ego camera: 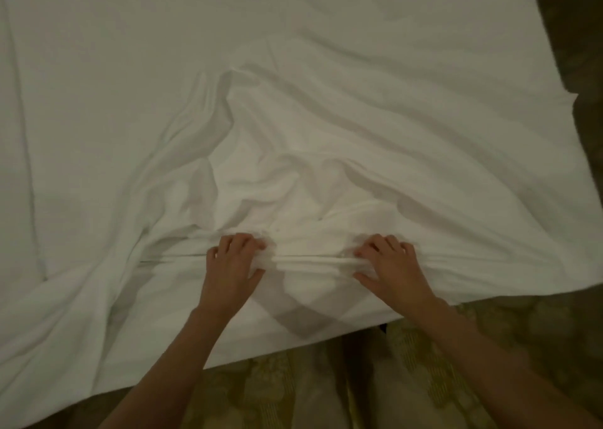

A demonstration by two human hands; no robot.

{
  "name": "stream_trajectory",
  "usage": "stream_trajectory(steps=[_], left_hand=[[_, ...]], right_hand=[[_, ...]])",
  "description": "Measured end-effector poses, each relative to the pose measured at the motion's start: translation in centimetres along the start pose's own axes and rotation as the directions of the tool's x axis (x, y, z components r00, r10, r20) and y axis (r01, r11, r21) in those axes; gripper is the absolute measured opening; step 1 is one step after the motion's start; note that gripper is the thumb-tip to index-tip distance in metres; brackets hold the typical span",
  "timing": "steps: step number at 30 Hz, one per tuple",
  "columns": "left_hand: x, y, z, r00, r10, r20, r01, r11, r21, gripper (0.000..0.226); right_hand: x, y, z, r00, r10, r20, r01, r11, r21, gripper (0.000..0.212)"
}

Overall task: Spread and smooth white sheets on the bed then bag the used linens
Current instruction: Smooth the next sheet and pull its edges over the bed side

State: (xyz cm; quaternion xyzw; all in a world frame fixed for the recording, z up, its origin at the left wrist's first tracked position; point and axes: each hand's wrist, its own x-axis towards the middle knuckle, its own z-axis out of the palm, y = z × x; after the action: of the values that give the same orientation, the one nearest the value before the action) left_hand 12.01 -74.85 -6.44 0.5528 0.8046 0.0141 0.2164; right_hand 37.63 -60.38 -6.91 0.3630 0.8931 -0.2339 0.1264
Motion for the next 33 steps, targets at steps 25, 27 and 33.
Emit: stream_trajectory(steps=[25, 27, 33], left_hand=[[-8.7, 5.4, 4.5, 0.861, -0.103, 0.498, 0.021, 0.985, 0.168, 0.038], [-8.3, 5.9, 4.2, 0.853, -0.133, 0.504, 0.012, 0.972, 0.237, 0.026], [-5.4, 9.8, 4.2, 0.917, -0.068, 0.394, -0.104, 0.911, 0.400, 0.053]], right_hand=[[-6.7, 0.4, 3.6, 0.876, -0.339, 0.343, 0.358, 0.934, 0.010, 0.019], [-7.0, 0.8, 3.1, 0.881, -0.358, 0.308, 0.403, 0.910, -0.096, 0.037], [-7.1, 6.3, 1.3, 0.929, -0.161, 0.332, 0.280, 0.894, -0.349, 0.060]])
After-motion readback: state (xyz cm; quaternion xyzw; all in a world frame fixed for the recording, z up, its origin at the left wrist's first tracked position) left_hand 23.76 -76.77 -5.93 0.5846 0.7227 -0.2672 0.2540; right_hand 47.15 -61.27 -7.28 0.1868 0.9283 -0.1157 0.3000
